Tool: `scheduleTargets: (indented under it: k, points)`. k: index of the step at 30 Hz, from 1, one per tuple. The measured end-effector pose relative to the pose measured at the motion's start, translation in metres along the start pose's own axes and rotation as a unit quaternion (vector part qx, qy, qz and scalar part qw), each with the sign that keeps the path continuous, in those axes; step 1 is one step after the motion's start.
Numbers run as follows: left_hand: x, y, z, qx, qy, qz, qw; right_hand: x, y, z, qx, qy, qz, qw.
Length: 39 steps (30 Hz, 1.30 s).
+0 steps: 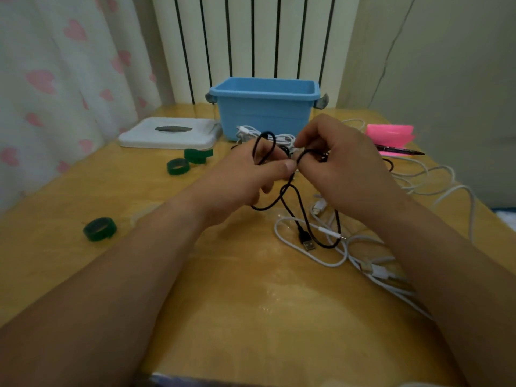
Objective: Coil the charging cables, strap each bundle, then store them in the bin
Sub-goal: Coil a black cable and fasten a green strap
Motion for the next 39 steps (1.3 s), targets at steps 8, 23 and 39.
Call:
scheduleTargets:
  k: [8,23,39]
  points:
    - [-0.007,-0.017,-0.021,0.112,0.041,-0.063,0.991,-0.002,0.005,-0.014,0.053,0.026,-0.034,0.998]
    - [-0.007,0.012,0.029,-0.3,-0.161,0.009,0.94,0.0,-0.017,-0.016,-0.007,0.053,-0.053,0.997]
    - [0.001,0.0,0.01,-0.372,-0.122,-0.064,0.918,-0.004,-0.001,-0.028,-0.081,0.063,-0.01,0.995]
Point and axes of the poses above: each hand's wrist, its own x-axis towards the middle knuckle, its own z-axis out of the back of the hand, y = z × x, the point moved 10 cm from there along x, towards the middle knuckle, and after that the axes turned 2 degrees about y, right-handed, at the moved point
